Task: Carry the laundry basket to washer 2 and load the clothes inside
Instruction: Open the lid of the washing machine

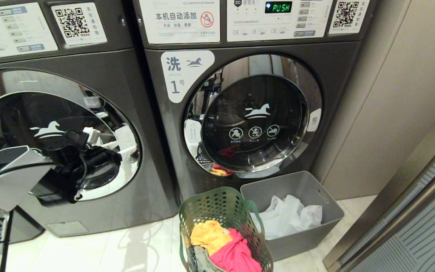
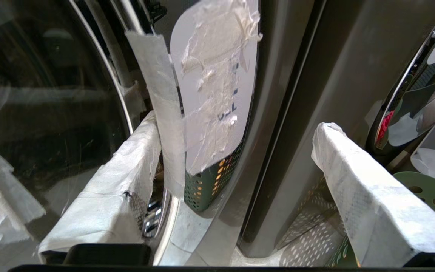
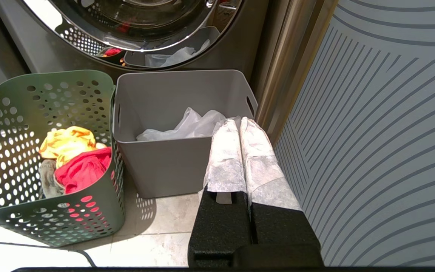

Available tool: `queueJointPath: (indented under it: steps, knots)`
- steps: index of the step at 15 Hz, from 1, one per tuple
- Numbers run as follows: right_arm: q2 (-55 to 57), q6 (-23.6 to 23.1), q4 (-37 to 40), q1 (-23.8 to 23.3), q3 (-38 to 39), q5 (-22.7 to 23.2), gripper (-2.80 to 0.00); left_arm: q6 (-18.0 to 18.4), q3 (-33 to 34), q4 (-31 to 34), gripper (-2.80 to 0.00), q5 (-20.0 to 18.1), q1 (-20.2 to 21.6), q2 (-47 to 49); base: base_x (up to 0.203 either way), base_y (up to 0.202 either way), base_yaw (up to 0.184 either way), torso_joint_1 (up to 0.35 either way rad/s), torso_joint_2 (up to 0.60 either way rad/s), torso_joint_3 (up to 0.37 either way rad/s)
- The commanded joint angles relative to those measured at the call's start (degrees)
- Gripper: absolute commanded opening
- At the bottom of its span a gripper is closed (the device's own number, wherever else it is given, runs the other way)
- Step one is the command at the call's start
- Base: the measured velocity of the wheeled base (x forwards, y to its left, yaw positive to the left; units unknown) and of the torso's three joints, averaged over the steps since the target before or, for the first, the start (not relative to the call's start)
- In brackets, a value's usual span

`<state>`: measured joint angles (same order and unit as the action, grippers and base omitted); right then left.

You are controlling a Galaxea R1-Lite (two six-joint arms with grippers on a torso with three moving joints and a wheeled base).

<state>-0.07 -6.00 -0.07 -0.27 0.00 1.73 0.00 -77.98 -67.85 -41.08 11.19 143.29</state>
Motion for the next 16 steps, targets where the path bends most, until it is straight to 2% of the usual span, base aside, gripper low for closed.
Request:
queueJointPath:
  steps: [1,6,12,16]
  knots:
    - [0.07,-0.07,-0.01,0.0,0.0,0.03,-2.8,-0.67,-2.63,-0.22,0.0,-0.6,0.23,1.47,0.0,0.0,0.0,0.0,0.0,0.0]
    - [0.07,-0.07,-0.01,0.0,0.0,0.03,-2.8,-3.56,-8.47,0.0,0.0,-4.65,1.27,4.57,0.0,0.0,0.0,0.0,0.0,0.0]
    - [0.07,-0.07,-0.01,0.0,0.0,0.03,-2.8,-3.6,-9.12,-0.3,0.0,-10.06,1.38,4.81,0.0,0.0,0.0,0.0,0.0,0.0]
    - [0.07,-0.07,-0.01,0.0,0.0,0.03,-2.8,-3.08,-8.77,-0.88,0.0,-10.33,1.38,4.72,0.0,0.0,0.0,0.0,0.0,0.0]
